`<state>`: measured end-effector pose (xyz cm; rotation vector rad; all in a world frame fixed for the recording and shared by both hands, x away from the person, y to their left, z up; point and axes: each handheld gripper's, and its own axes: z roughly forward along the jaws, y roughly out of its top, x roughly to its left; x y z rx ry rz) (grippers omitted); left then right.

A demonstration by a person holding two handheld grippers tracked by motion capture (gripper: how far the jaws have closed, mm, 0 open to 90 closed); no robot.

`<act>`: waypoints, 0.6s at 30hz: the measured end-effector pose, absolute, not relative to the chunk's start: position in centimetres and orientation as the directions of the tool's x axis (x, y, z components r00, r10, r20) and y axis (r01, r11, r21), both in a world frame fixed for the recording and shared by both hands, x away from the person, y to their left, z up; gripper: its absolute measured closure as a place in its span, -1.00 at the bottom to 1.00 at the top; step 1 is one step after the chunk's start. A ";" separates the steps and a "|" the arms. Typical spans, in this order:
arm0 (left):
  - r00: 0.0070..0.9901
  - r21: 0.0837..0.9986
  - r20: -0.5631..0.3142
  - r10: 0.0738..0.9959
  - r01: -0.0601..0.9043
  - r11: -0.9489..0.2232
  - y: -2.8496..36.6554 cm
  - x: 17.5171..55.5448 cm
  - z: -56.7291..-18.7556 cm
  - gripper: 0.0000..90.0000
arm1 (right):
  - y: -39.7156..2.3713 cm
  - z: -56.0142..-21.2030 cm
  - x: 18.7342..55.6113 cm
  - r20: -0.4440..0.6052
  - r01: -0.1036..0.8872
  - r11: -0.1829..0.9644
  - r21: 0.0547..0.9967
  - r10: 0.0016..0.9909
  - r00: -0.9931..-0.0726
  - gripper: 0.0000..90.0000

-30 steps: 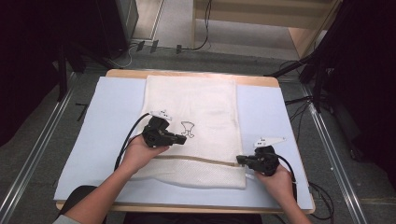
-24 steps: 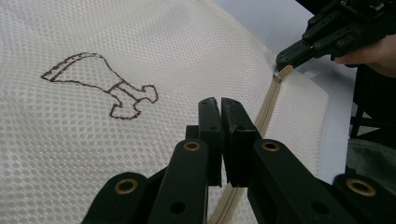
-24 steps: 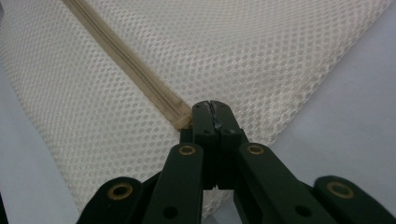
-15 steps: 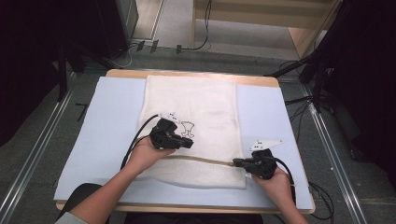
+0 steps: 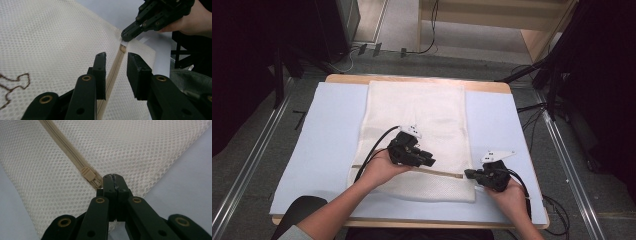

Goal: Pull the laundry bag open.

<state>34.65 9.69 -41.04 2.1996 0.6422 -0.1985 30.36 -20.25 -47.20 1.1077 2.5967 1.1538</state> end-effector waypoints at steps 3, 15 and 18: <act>0.862 0.666 -0.346 0.371 0.504 -0.550 8.9 34.6 -41.4 0.50 | -20.2 -47.5 30.5 0.199 0.575 0.452 0.682 0.642 -0.741 1.00; 0.883 0.643 -0.322 0.341 0.468 -0.605 5.3 34.0 -43.2 0.54 | -20.5 -47.9 30.6 0.203 0.554 0.447 0.702 0.621 -0.757 1.00; 0.876 0.624 -0.336 0.345 0.482 -0.615 4.6 34.0 -43.7 0.60 | -20.6 -47.9 30.6 0.216 0.568 0.433 0.699 0.630 -0.746 1.00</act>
